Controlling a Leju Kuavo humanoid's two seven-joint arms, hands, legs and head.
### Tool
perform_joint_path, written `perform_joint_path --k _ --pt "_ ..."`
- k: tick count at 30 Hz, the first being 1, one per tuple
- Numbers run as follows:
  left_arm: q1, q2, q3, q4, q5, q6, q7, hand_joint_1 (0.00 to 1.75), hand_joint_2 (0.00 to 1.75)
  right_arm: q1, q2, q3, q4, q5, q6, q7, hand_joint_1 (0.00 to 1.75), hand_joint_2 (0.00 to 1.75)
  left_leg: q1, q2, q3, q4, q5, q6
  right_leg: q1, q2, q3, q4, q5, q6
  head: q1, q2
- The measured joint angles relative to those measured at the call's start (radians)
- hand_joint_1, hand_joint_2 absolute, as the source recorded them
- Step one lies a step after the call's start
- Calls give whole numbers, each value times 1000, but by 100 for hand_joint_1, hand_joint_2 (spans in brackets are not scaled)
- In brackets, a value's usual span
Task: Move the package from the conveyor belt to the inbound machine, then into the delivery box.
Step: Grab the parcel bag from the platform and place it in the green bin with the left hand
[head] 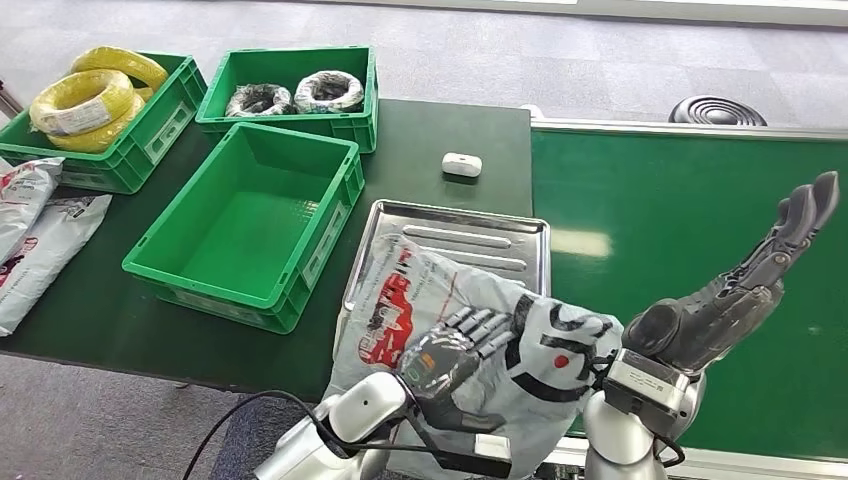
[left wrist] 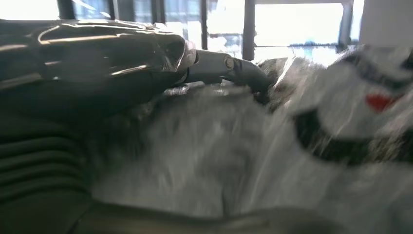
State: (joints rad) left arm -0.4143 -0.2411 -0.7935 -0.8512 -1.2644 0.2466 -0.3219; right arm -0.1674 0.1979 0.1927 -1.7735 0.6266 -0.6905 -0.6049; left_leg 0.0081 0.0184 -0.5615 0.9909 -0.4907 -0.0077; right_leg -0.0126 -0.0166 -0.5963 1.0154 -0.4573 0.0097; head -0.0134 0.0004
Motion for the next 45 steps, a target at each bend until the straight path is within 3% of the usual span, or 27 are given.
perform_joint_path --k 4,9,13,32,41,45 --pt "-45 -49 -89 206 -13 16 17 0 175 -17 -3 10 2 14 1 23 0 0 0 -1 -1 0 -1 0 0 0 -1 0 -1 1 0 0" --pt "-84 -81 -142 328 -13 17 34 0 175 -34 -3 15 2 31 5 44 0 0 1 -1 0 0 -1 0 1 0 1 0 -1 0 0 0" --pt "-100 -91 -159 370 0 16 32 173 175 -38 -3 15 1 39 5 48 0 0 1 -2 4 0 -1 1 0 0 6 0 -1 0 0 0" --pt "-116 -97 -138 377 120 77 -32 175 175 -43 -3 15 0 42 7 48 0 0 1 -1 10 0 -1 1 0 0 12 0 -1 0 0 0" --pt "-108 -86 -90 323 183 55 -72 175 175 -43 -3 14 2 42 7 48 0 0 1 -1 9 0 -1 1 0 0 11 0 -1 1 0 0" --pt "-93 -62 -57 251 330 -25 -165 175 175 -43 -4 12 7 35 4 48 0 0 1 -1 9 0 -1 1 0 0 10 0 -1 1 0 0"
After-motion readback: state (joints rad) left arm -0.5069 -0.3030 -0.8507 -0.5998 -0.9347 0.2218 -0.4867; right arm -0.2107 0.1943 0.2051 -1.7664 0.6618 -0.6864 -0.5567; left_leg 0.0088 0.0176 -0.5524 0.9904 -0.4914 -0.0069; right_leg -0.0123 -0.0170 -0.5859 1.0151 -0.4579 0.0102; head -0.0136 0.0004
